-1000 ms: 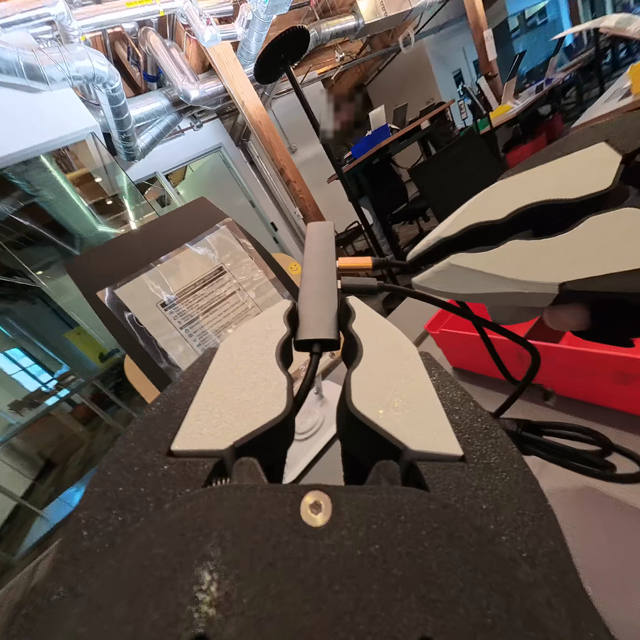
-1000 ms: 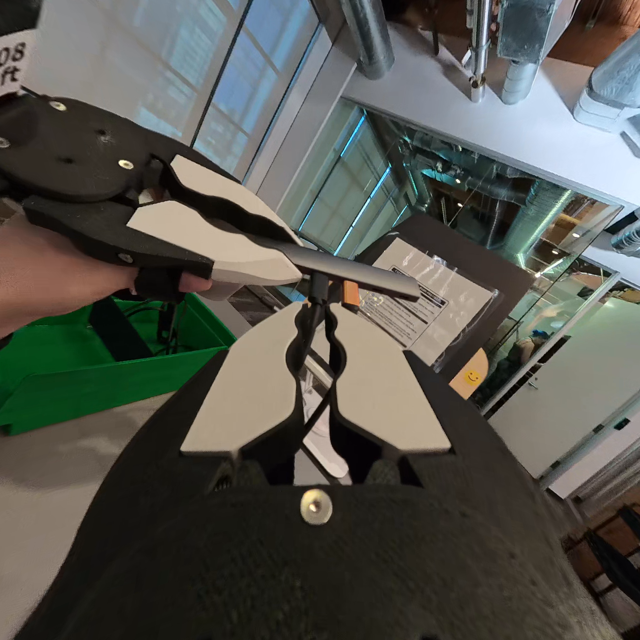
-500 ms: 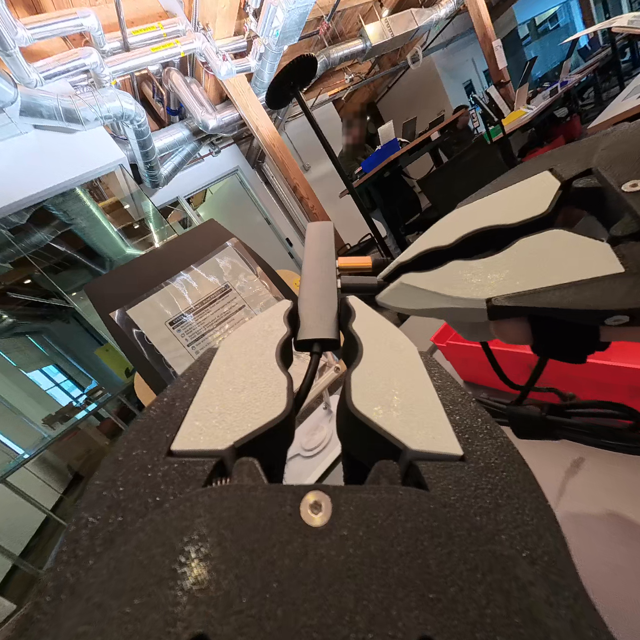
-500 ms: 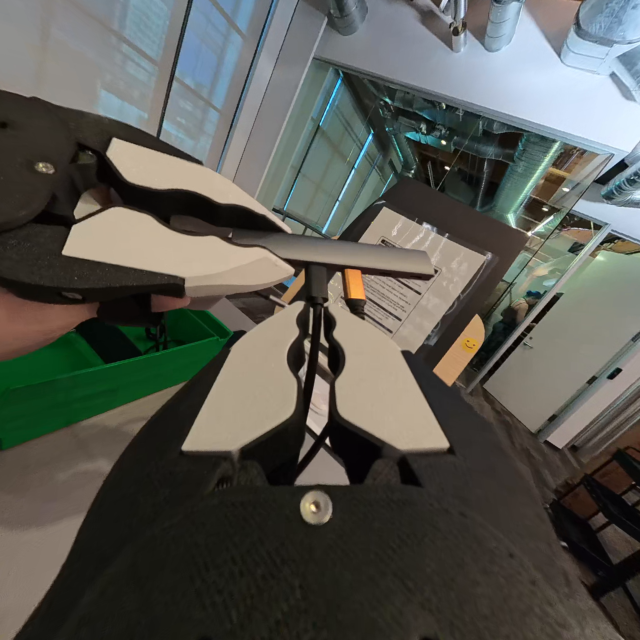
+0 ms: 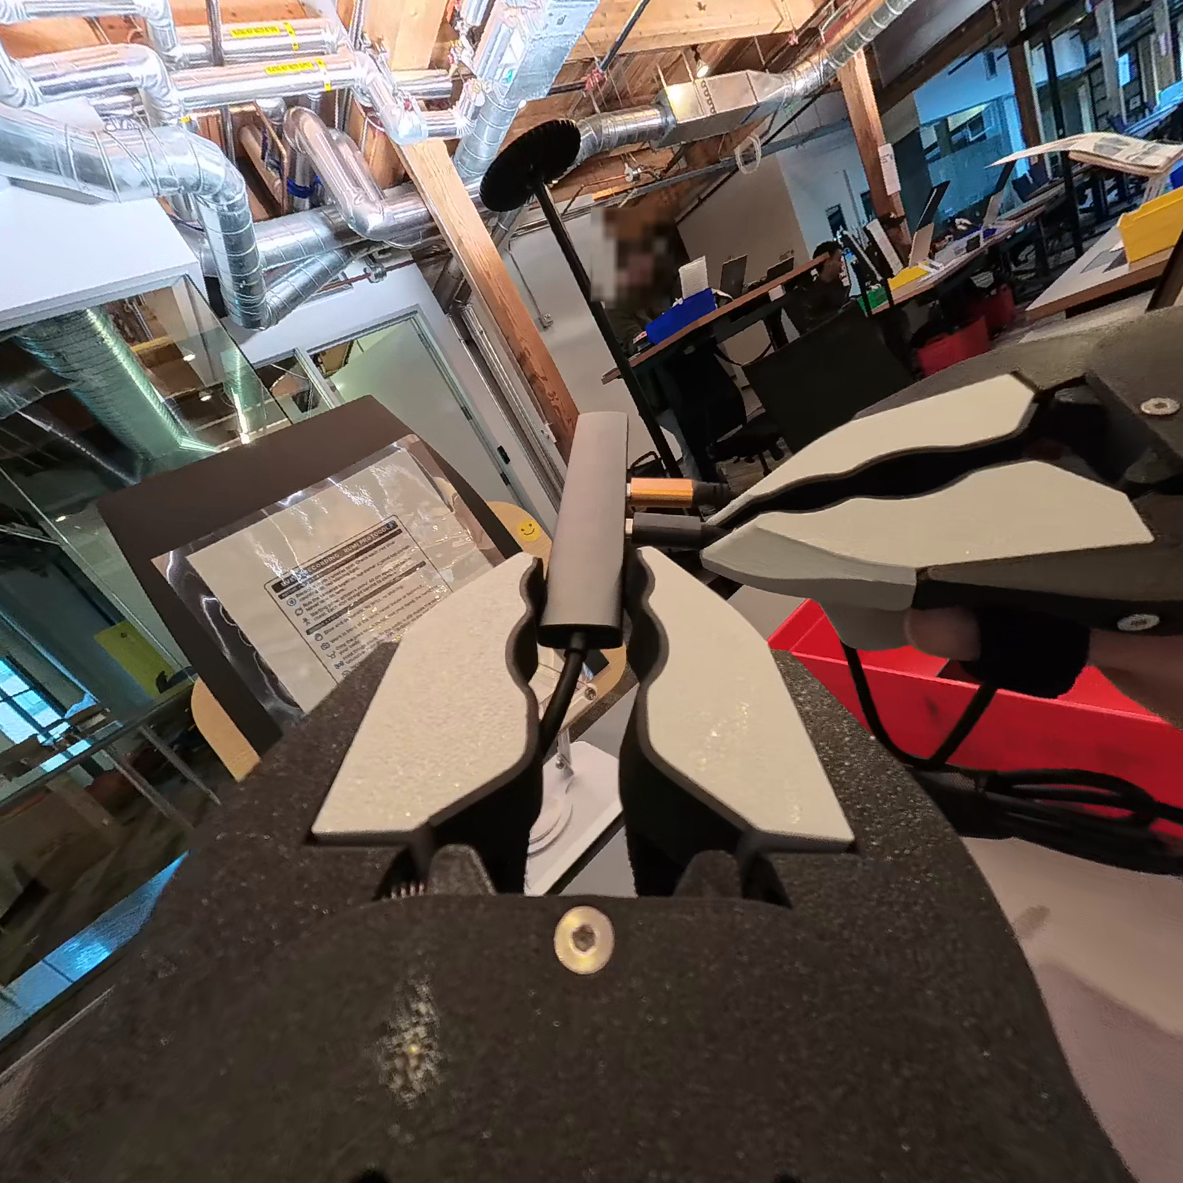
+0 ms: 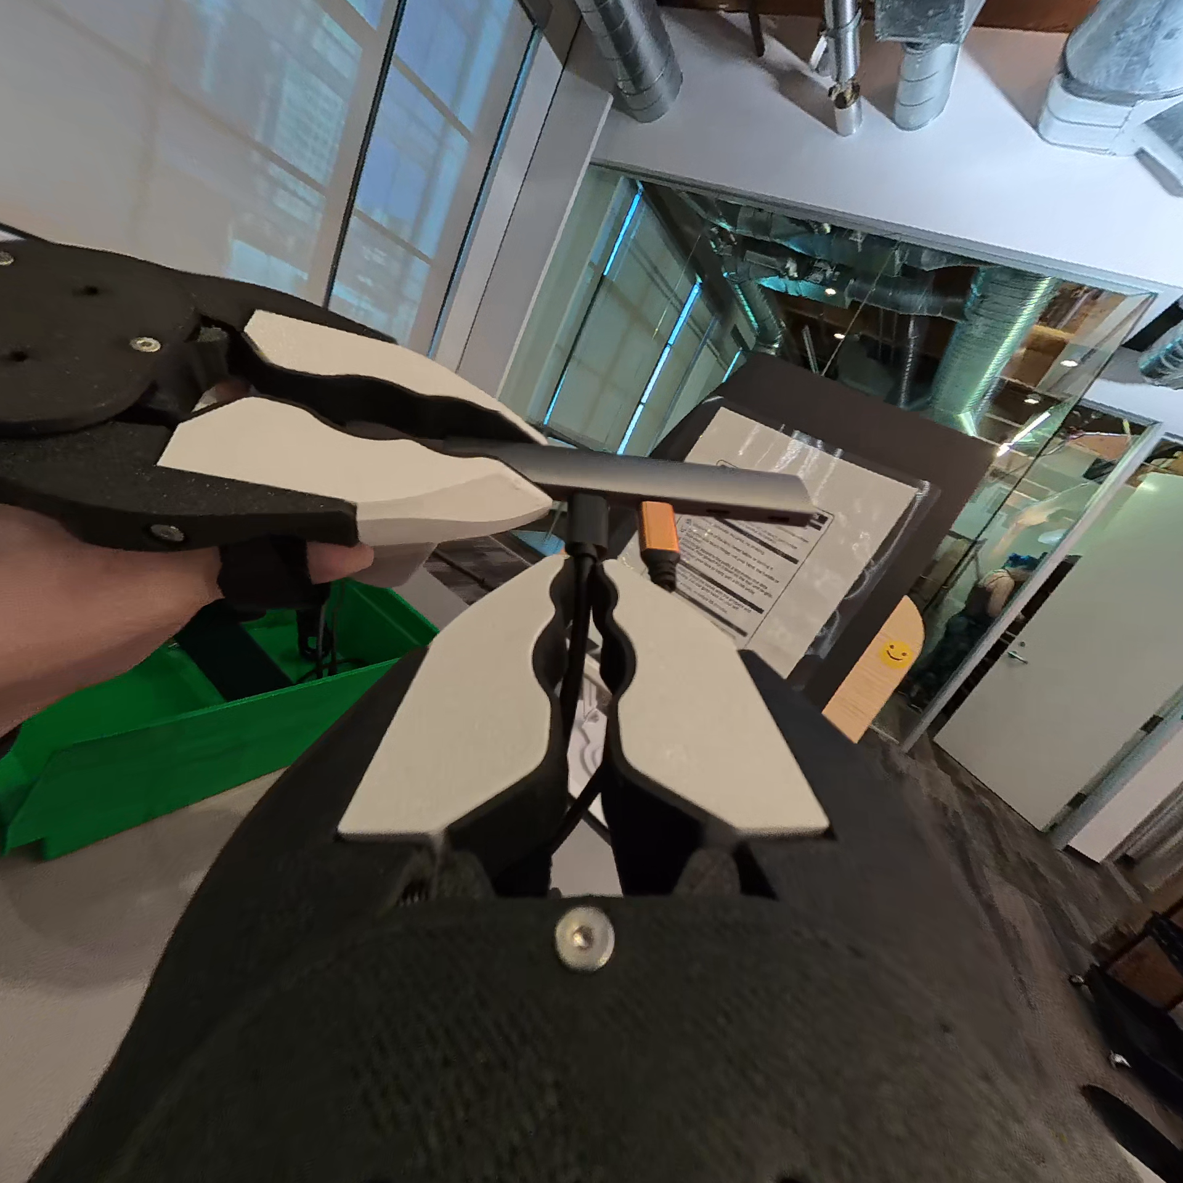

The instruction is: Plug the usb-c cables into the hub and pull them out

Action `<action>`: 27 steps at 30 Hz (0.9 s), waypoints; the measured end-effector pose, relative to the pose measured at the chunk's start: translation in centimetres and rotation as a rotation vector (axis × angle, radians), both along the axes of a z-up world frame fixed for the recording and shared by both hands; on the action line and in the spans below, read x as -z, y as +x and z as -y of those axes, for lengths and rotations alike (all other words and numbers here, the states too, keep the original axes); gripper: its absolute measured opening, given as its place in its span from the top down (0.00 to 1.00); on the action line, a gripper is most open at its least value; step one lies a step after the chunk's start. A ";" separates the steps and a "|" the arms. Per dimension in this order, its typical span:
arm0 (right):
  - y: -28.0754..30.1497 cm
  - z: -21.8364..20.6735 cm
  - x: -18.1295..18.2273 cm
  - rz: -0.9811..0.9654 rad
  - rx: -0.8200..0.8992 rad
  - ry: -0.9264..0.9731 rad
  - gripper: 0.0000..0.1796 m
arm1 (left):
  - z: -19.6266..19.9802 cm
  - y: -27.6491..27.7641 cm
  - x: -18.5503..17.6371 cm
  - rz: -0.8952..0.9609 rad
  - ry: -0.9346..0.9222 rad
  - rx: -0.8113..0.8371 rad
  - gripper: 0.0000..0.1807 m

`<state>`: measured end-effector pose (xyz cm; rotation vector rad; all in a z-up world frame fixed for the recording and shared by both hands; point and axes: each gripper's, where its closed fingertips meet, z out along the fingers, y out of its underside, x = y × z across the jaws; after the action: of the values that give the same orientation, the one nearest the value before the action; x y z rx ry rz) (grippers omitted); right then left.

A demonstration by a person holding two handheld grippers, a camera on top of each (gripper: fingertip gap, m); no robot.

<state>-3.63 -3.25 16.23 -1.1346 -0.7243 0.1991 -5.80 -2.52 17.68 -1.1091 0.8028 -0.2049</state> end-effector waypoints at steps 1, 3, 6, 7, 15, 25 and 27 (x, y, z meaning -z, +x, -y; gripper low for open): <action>0.0 0.0 0.0 -0.002 0.016 0.008 0.97 | 0.0 0.0 0.0 0.005 -0.001 -0.001 0.87; 0.0 -0.1 0.0 -0.008 0.037 0.018 0.97 | -0.1 0.0 0.0 0.011 -0.008 -0.003 0.87; -0.1 -0.1 0.2 -0.006 0.030 0.009 0.97 | -0.2 -0.1 0.1 -0.011 -0.009 0.003 0.87; -0.1 -0.1 0.2 0.011 0.022 0.009 0.97 | -0.2 -0.1 0.1 -0.026 -0.004 0.006 0.87; 1.7 1.6 -1.7 0.016 -0.102 0.001 0.97 | -1.2 -9.5 -3.2 0.216 -0.083 0.013 0.87; 7.4 3.0 -2.1 0.140 -0.130 -0.133 0.97 | -1.3 -11.7 -3.5 0.200 -0.092 -0.048 0.87; 10.5 2.8 -2.2 0.143 -0.075 -0.154 0.97 | -1.3 -11.2 -3.3 0.171 -0.095 -0.051 0.87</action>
<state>6.84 -6.05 18.42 -1.2789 -0.8912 0.2423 -17.00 -1.22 20.94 -1.1829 0.6164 -0.2937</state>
